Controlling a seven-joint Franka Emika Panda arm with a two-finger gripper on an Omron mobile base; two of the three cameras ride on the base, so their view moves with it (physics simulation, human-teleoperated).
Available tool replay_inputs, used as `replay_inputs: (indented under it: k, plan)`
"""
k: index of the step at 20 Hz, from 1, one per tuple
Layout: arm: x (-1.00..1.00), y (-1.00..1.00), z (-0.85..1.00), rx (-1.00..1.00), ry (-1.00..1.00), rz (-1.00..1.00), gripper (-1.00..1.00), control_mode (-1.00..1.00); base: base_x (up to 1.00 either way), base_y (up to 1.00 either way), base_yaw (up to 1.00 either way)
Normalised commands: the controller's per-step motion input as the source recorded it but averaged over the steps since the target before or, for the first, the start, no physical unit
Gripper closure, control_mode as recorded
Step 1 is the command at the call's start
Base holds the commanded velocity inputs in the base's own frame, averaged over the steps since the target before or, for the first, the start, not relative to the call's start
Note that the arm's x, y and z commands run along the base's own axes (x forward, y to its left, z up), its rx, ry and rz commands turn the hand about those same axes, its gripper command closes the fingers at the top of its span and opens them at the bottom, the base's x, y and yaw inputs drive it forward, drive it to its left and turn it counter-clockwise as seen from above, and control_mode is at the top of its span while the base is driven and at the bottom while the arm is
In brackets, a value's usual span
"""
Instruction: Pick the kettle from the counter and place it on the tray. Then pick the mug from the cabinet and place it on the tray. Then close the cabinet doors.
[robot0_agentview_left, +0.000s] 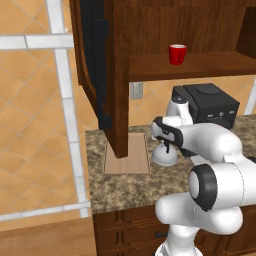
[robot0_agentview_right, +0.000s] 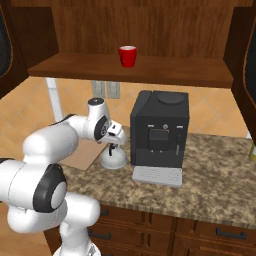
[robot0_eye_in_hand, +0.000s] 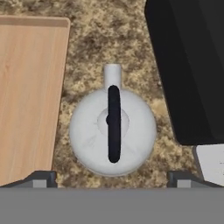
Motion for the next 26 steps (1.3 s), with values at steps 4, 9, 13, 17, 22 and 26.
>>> replay_inputs:
  k: [4,9,13,17,22,26]
  plan:
    - [0.05,-0.04,-0.32,0.0,0.0,0.0,-1.0,-1.0,0.0,0.0,0.0]
    - [0.05,-0.01,-0.29,0.0,0.0,0.0,-1.0,-1.0,0.0,0.0,0.0]
    - [0.06,0.0,-0.27,0.0,0.0,0.0,-1.0,-1.0,0.0,0.0,0.0]
    - [0.04,0.0,-0.1,0.0,0.01,0.0,-1.0,-1.0,0.0,0.0,0.0]
    - [0.02,0.0,-0.06,0.0,0.01,0.0,1.0,-1.0,0.0,0.0,0.0]
    - [0.19,0.0,-0.14,0.0,0.03,0.0,1.0,-1.0,0.0,0.0,0.0]
